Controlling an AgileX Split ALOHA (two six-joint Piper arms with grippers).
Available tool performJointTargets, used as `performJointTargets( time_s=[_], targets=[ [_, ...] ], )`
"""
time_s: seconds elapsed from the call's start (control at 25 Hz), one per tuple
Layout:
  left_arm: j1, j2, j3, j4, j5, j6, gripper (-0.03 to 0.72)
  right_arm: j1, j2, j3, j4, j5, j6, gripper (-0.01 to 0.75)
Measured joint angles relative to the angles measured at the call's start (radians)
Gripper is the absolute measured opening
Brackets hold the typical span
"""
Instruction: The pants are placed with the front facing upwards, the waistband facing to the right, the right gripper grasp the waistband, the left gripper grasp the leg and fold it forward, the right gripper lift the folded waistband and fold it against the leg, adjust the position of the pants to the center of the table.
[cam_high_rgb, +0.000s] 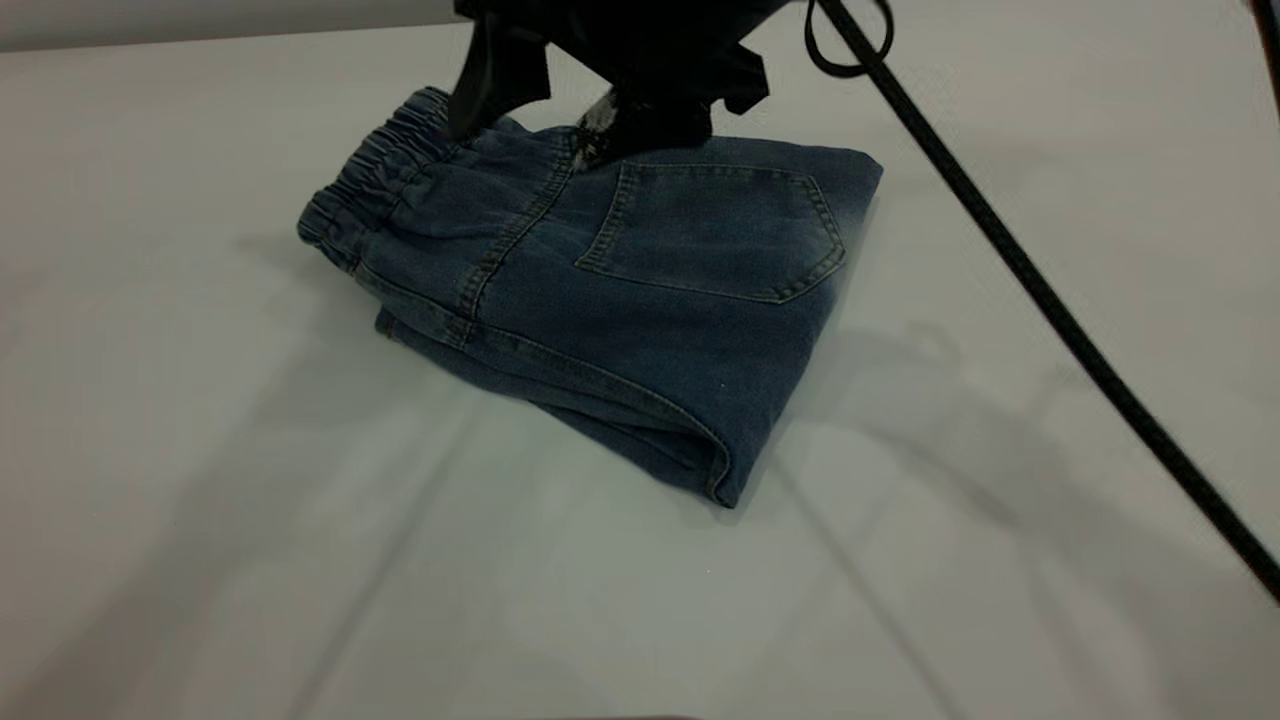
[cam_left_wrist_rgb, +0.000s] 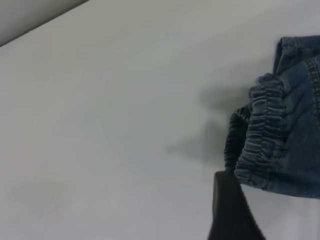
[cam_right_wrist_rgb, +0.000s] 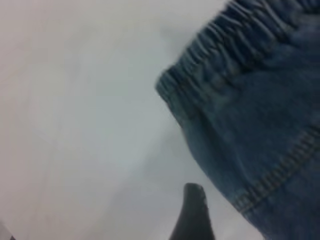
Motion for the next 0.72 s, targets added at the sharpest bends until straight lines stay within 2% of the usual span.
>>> performJointTargets(
  time_s=[0.12, 0.24, 0.36, 0.44, 0.56, 0.72],
  targets=[
    [0.0, -0.002, 0.0, 0.001, 0.0, 0.038, 0.37, 0.035, 0.0, -0.072, -0.288, 0.009, 0.279, 0.509],
    [0.0, -0.017, 0.0, 0.022, 0.0, 0.053, 0.37, 0.079, 0.001, -0.168, -0.658, 0.06, 0.589, 0.503],
    [0.0, -0.054, 0.0, 0.061, 0.0, 0.059, 0.37, 0.113, 0.028, -0.283, -0.996, 0.186, 0.905, 0.503],
    [0.0, -0.084, 0.0, 0.088, 0.0, 0.059, 0.37, 0.122, 0.069, -0.367, -1.151, 0.284, 1.058, 0.503],
    [0.0, -0.125, 0.0, 0.101, 0.0, 0.053, 0.37, 0.121, 0.138, -0.477, -1.219, 0.417, 1.173, 0.503],
    [0.0, -0.148, 0.0, 0.101, 0.0, 0.053, 0.37, 0.121, 0.222, -0.592, -1.109, 0.477, 1.207, 0.503]
  ],
)
